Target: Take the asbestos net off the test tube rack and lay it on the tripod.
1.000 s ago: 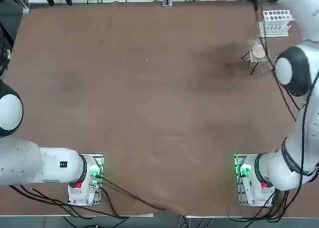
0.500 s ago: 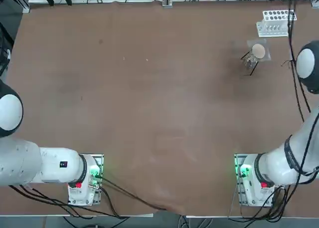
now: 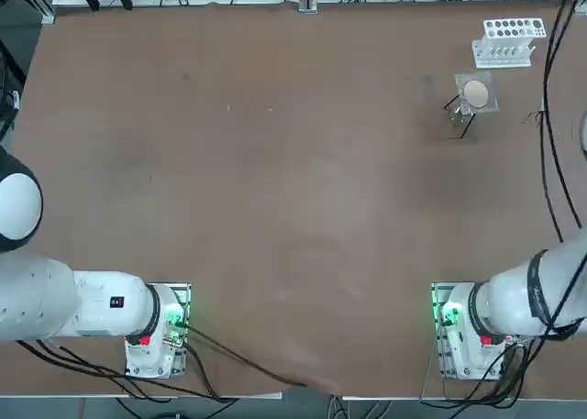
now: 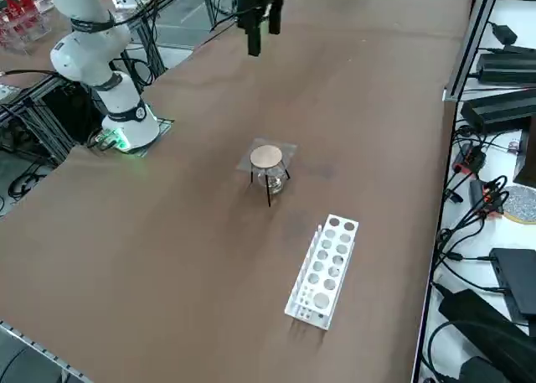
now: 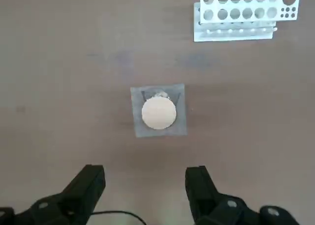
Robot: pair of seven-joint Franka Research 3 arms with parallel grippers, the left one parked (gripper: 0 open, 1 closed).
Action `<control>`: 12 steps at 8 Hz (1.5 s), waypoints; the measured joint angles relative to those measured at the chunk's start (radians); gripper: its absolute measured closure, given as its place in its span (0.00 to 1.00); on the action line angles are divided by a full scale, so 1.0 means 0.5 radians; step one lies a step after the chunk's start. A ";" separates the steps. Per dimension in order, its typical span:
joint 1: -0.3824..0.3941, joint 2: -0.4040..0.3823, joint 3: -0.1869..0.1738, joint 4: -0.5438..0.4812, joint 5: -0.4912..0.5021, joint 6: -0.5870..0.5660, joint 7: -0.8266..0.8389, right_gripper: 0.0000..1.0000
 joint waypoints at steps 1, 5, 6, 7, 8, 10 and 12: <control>-0.035 -0.139 0.070 -0.200 0.000 0.080 0.000 0.00; -0.052 -0.486 0.183 -0.613 -0.054 0.203 0.003 0.00; -0.052 -0.526 0.185 -0.654 -0.063 0.229 -0.003 0.00; -0.052 -0.542 0.188 -0.663 -0.065 0.245 -0.007 0.00; -0.052 -0.545 0.190 -0.663 -0.065 0.259 -0.009 0.00; -0.050 -0.545 0.192 -0.662 -0.065 0.265 -0.019 0.00; -0.049 -0.545 0.200 -0.661 -0.065 0.266 -0.031 0.00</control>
